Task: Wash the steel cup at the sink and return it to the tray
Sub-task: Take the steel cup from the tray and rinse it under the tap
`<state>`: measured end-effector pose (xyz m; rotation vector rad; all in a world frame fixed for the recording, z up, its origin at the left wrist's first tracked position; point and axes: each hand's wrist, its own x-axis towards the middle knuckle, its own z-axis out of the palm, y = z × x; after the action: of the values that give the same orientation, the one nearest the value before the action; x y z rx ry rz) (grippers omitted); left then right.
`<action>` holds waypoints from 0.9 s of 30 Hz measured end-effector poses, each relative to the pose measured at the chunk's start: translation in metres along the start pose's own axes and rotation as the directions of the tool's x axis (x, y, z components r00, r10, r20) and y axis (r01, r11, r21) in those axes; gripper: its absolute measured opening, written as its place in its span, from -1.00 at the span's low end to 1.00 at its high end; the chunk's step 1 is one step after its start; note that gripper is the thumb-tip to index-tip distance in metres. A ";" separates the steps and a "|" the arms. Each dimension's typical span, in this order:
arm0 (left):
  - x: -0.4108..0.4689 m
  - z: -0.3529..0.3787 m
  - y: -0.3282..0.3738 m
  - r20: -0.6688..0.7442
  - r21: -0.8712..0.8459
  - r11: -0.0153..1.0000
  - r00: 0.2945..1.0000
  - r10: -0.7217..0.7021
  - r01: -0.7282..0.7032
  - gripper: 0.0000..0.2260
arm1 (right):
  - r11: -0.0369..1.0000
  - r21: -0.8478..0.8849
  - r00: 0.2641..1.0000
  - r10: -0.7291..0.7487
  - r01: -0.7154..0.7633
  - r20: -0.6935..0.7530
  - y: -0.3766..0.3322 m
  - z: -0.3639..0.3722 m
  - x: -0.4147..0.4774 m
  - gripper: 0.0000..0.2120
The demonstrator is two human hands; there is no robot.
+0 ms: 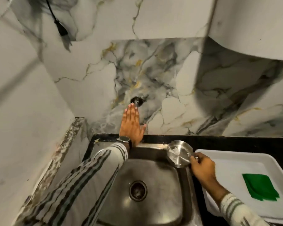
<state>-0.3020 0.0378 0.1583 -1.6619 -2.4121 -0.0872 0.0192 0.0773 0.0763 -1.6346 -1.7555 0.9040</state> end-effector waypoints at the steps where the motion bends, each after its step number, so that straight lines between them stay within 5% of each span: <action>1: 0.007 -0.002 -0.008 0.002 0.001 1.000 1.000 -0.021 0.021 -0.18 | 1.000 -0.007 1.000 0.003 -0.003 0.023 -0.013 0.013 0.003 -0.89; 18: 0.038 -0.005 -0.036 0.183 -0.407 0.913 0.977 0.112 -0.028 -0.03 | 0.996 -0.091 0.951 0.014 0.015 0.310 -0.119 0.139 0.000 -0.74; 27: 0.050 -0.027 -0.053 0.316 -0.376 0.921 0.920 0.233 -0.104 0.00 | 0.987 -0.141 0.954 -0.026 0.071 0.300 -0.138 0.153 0.005 -0.76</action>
<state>-0.3648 0.0595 0.1983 -2.2158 -2.6108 -0.2221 -0.1854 0.0645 0.0922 -1.6047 -2.1038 1.0618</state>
